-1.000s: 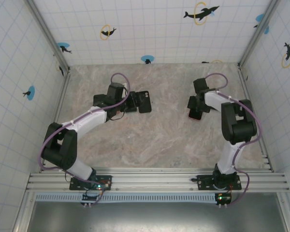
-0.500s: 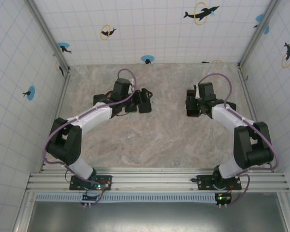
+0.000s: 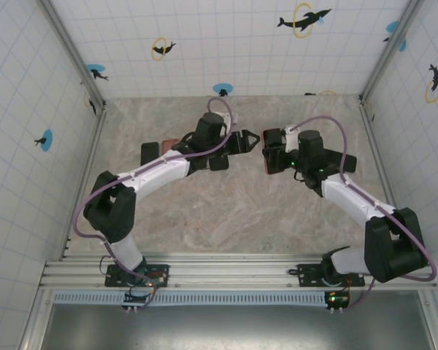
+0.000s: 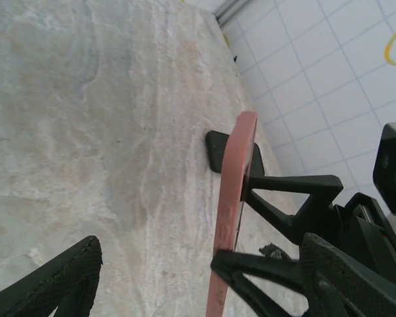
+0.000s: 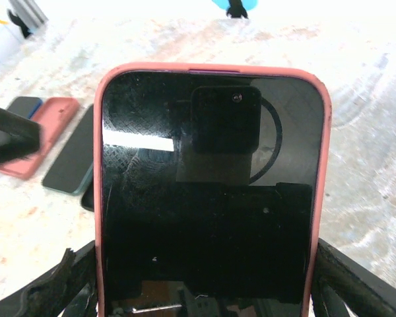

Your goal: Take the phone out of the phone case

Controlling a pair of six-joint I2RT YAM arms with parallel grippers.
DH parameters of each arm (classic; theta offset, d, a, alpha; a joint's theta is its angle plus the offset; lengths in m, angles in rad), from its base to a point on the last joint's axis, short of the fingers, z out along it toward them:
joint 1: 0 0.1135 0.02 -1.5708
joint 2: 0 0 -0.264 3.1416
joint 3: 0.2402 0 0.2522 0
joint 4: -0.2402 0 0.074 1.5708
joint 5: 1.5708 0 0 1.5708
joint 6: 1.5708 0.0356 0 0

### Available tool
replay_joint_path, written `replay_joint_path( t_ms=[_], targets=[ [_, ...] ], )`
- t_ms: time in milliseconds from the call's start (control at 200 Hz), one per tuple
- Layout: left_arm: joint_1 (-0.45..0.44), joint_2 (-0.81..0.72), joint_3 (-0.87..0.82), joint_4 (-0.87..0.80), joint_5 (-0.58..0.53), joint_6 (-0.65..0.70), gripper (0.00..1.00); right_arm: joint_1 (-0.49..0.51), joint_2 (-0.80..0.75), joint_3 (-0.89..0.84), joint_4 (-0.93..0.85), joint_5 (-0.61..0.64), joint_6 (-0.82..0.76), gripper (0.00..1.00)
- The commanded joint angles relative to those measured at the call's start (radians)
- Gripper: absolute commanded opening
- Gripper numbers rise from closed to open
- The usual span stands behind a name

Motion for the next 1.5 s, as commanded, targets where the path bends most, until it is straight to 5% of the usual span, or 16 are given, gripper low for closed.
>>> replay_joint_path(
  t_ms=[0,375,470,851,1216,1496],
  targets=[
    [-0.005,0.039,0.043,0.004,0.025,0.0,0.76,0.014,-0.05,-0.018,0.129,-0.067,-0.006,0.5],
    [-0.021,0.097,0.103,-0.008,0.044,0.006,0.51,0.037,-0.047,-0.012,0.119,-0.117,-0.015,0.49],
    [-0.026,0.099,0.108,-0.01,0.046,0.013,0.37,0.042,-0.041,-0.01,0.119,-0.126,-0.015,0.48],
    [-0.029,0.097,0.1,0.018,0.077,0.006,0.14,0.054,-0.025,-0.007,0.104,-0.145,-0.018,0.48],
    [-0.026,0.082,0.089,0.059,0.071,-0.026,0.08,0.047,-0.039,-0.035,0.096,-0.169,0.0,0.86],
    [0.005,0.052,0.077,0.142,0.063,-0.096,0.09,-0.01,-0.156,-0.113,0.088,-0.182,0.116,0.92]
  ],
)
